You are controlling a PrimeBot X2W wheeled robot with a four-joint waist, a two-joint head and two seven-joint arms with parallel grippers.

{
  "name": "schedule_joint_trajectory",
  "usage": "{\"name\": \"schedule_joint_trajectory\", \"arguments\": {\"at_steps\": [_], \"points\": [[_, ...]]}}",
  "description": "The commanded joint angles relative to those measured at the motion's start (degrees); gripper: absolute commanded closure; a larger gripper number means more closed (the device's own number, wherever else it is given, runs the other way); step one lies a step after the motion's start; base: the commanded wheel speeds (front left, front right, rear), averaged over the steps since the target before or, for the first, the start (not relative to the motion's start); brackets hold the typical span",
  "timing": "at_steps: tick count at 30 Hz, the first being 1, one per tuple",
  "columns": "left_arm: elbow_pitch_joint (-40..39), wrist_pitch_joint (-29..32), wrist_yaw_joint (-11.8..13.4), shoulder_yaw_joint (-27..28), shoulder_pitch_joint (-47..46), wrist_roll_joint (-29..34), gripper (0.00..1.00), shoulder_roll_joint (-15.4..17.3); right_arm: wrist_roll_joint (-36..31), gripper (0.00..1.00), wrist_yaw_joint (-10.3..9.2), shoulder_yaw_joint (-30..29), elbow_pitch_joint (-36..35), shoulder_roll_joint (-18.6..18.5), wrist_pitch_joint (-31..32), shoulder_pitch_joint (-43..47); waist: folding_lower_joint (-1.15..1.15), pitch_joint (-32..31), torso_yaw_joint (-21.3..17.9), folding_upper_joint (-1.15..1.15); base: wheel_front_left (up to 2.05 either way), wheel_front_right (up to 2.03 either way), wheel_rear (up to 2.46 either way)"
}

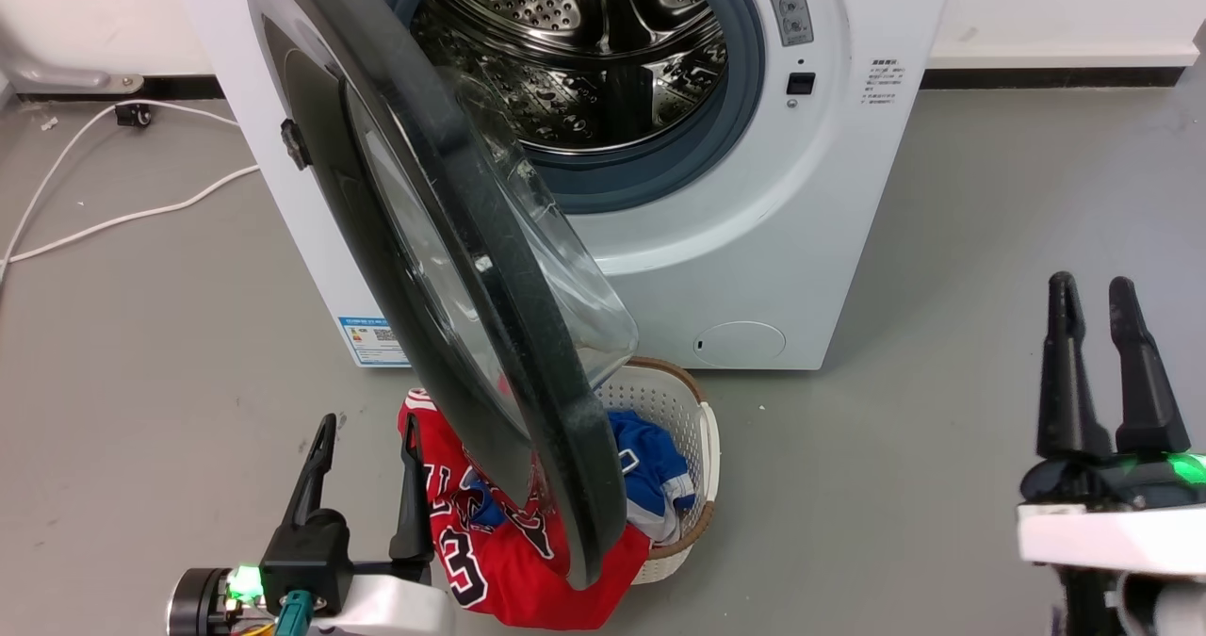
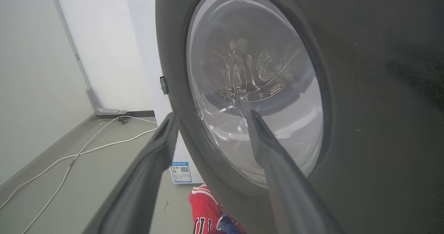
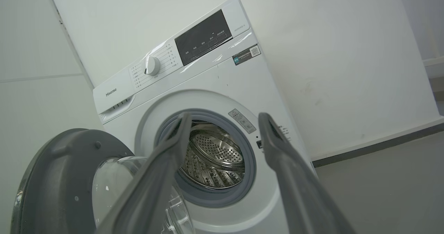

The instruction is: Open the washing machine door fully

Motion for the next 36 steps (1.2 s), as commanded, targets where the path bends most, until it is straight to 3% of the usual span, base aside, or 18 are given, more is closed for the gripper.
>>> {"name": "schedule_joint_trajectory", "arguments": {"at_steps": [1,9,16,36], "points": [[-0.23,-0.16,0.18,0.05,0.54,0.03,0.00,-0.07,-3.76,0.00,-0.02,-0.45,-1.32,1.48,-0.11,1.02,0.00,0.02,0.12,0.00,0.00,0.00,0.00],[-0.02,-0.16,0.16,-0.04,0.56,-0.08,0.00,-0.06,-26.05,0.00,-0.02,1.18,-0.56,2.49,-0.14,4.47,0.00,0.00,0.53,0.00,0.00,0.00,0.00],[-0.02,-0.16,0.07,-0.13,0.67,0.04,0.00,-0.07,-32.52,0.00,-0.02,-0.80,3.39,4.43,-0.15,6.95,0.00,-0.23,0.93,0.00,0.00,0.00,0.00],[0.10,-0.16,0.40,-0.31,1.14,0.66,0.00,-0.06,-25.48,0.00,-0.02,-3.58,5.35,5.04,-0.16,12.16,0.00,-1.49,1.67,0.00,0.00,0.00,0.00]]}}
